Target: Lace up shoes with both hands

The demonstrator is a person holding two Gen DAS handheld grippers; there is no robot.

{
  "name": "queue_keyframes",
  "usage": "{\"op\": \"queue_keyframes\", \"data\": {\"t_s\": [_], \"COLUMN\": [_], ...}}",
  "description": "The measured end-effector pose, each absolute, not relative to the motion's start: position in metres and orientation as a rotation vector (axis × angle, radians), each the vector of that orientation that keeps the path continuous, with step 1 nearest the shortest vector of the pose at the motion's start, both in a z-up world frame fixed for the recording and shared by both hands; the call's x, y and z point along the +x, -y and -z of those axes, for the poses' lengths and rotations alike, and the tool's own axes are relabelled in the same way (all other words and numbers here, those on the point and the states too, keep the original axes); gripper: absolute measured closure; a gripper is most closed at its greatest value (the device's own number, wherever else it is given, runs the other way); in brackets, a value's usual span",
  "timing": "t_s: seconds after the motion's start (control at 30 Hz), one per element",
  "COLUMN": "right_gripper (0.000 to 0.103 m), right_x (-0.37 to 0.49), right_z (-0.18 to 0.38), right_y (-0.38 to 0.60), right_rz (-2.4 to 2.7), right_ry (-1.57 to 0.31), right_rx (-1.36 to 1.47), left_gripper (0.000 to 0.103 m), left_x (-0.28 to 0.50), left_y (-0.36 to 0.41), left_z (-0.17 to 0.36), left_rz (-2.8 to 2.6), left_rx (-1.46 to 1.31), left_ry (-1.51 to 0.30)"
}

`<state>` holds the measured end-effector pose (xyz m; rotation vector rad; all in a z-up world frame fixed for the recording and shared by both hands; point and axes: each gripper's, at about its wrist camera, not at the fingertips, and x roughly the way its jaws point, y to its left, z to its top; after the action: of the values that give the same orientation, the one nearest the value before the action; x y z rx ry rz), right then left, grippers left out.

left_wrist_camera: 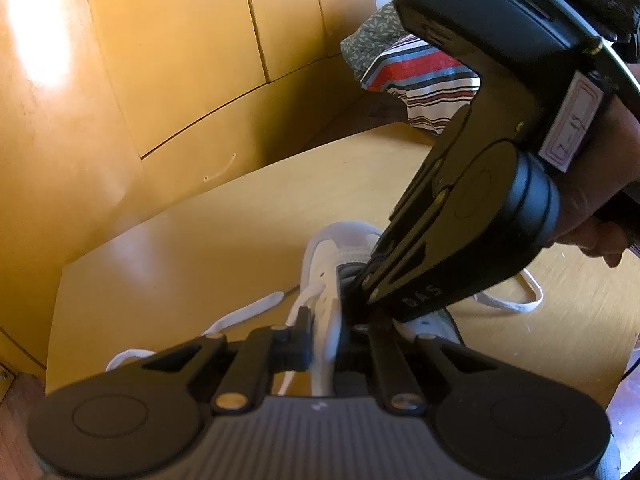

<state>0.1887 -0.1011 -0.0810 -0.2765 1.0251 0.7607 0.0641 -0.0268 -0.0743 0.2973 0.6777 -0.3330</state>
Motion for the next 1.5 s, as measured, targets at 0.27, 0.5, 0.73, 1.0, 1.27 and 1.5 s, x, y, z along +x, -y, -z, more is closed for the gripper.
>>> {"op": "queue_keyframes", "data": {"t_s": [0.27,0.5,0.73,1.0,1.27,1.5], "right_gripper": [0.101,0.1,0.1,0.1,0.1,0.1], "right_x": [0.185,0.179,0.179,0.188,0.19,0.188], "right_z": [0.072,0.055,0.049,0.064,0.074,0.073], "right_y": [0.113,0.122,0.134,0.14,0.129,0.126], "right_rz": [-0.756,-0.762,-0.763,-0.752,-0.76,-0.767], "right_ry": [-1.039,-1.022,-1.004,-1.012,-1.026,-1.024], "right_rx": [-0.234,-0.243,-0.214,-0.142,-0.162,-0.203], "left_gripper": [0.093,0.094,0.094,0.094,0.094,0.094], "left_x": [0.064,0.074,0.075,0.076,0.077,0.076], "left_y": [0.03,0.015,0.012,0.008,0.006,0.005], "left_z": [0.073,0.074,0.075,0.075,0.076,0.077], "left_rz": [0.36,0.342,0.349,0.347,0.351,0.351], "left_rx": [0.322,0.174,0.153,0.123,0.121,0.127], "left_ry": [-0.65,-0.689,-0.702,-0.713,-0.72,-0.726]}}
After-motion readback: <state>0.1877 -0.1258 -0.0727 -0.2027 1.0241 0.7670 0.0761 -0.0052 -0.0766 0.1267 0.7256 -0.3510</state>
